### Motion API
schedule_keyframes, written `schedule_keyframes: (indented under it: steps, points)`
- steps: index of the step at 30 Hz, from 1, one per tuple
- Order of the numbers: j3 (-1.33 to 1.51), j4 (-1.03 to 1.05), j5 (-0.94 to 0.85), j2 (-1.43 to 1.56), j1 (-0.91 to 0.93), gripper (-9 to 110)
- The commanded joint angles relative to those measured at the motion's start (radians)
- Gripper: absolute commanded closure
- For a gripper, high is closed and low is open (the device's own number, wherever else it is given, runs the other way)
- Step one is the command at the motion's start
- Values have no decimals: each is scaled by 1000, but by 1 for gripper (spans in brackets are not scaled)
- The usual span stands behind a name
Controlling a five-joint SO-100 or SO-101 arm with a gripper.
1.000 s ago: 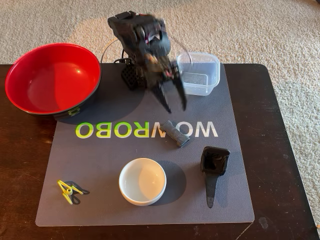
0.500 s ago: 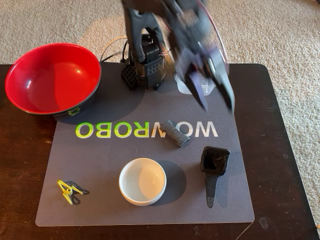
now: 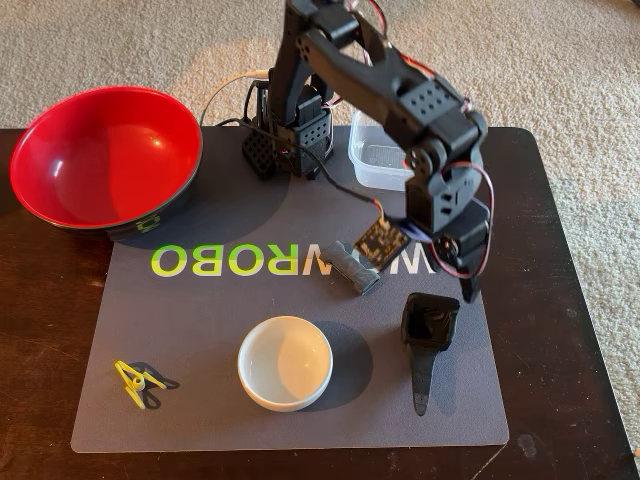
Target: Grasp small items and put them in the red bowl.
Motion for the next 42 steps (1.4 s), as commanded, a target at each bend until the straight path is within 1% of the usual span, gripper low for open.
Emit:
schedule_keyframes:
  steps: [1,6,9,19,20,21,24,25,28,34,38,42]
  points:
    - [-86,-11,-5,0,58,77]
    - [-126,-11,20,-2,86,77]
    - [-130,-9,25,-80,98,77]
    - [-44,-15,95,-238,75,78]
    - [-31,-15,106,-241,69,79]
    - [-25,-15,114,-241,67,83]
    - [-21,-15,132,-239,66,99]
    - [-25,-15,137,-241,66,101]
    - [-18,-15,158,-232,66,101]
    - [20,-15,213,-106,126,101]
    - [29,-2,302,114,150,101]
    - [52,58,436,353,150,101]
